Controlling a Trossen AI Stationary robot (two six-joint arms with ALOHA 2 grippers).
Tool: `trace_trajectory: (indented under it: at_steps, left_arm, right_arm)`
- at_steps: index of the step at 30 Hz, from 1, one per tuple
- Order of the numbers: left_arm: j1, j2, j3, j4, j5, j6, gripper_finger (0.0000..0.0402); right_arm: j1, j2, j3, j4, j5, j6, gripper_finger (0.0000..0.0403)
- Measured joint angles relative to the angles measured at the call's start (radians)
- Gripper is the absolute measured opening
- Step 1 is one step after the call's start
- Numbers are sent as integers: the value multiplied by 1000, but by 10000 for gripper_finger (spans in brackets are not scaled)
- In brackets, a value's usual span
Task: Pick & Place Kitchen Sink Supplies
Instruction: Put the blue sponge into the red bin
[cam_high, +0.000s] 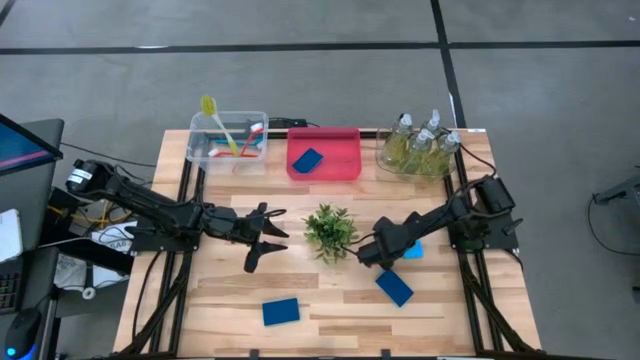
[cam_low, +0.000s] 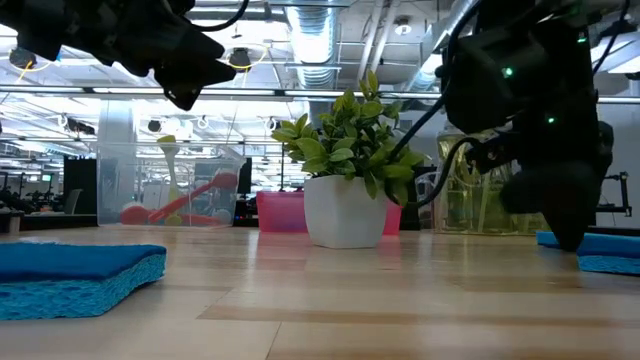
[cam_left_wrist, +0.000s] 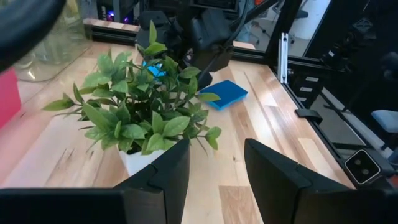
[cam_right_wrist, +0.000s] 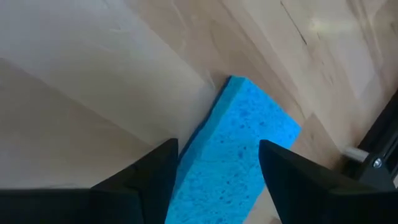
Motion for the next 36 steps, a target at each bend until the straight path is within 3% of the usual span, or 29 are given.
trace_trajectory:
  at_steps: [8, 21, 36]
  left_arm:
    - [0, 0, 0, 2, 0, 0, 154]
    - [0, 0, 0, 2, 0, 0, 154]
    - [0, 0, 0, 3, 0, 1, 154]
  right_arm:
    - [-24, 72, -1, 53, -56, -132, 170]
    - [-20, -27, -8, 54, -98, -60, 10]
    - [46, -213, -8, 59, -79, -115, 2]
